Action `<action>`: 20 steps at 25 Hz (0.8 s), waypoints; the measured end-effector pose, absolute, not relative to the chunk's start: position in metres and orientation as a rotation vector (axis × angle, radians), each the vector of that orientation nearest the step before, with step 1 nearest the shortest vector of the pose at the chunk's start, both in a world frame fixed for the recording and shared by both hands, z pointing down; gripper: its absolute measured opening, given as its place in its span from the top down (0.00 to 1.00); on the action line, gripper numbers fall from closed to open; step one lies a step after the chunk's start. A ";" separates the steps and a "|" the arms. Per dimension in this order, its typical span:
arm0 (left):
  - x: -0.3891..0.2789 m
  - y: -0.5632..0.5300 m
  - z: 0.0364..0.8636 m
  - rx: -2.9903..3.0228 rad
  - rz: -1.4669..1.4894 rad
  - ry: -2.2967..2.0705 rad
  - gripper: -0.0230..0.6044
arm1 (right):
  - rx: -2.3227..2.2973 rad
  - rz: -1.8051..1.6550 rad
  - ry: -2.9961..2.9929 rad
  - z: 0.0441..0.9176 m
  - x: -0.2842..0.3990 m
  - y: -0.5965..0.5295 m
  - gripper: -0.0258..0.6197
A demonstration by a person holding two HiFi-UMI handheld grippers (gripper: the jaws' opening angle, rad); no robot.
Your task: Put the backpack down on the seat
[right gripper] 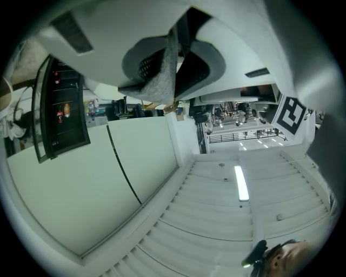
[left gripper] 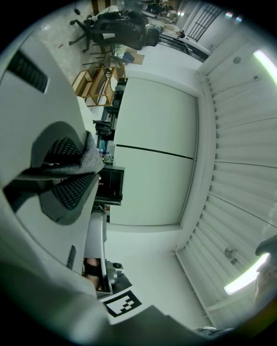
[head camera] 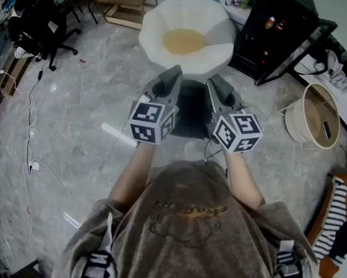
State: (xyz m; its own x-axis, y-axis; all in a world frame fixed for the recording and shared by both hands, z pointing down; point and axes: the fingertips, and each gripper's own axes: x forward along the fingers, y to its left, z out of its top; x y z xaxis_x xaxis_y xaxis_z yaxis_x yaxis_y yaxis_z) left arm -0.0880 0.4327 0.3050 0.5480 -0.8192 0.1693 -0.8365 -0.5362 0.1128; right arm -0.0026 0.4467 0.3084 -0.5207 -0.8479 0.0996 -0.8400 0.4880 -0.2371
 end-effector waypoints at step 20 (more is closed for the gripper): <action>-0.101 0.365 0.325 2.557 0.130 -1.390 0.91 | -1.542 -0.410 2.678 0.326 -0.013 0.377 0.91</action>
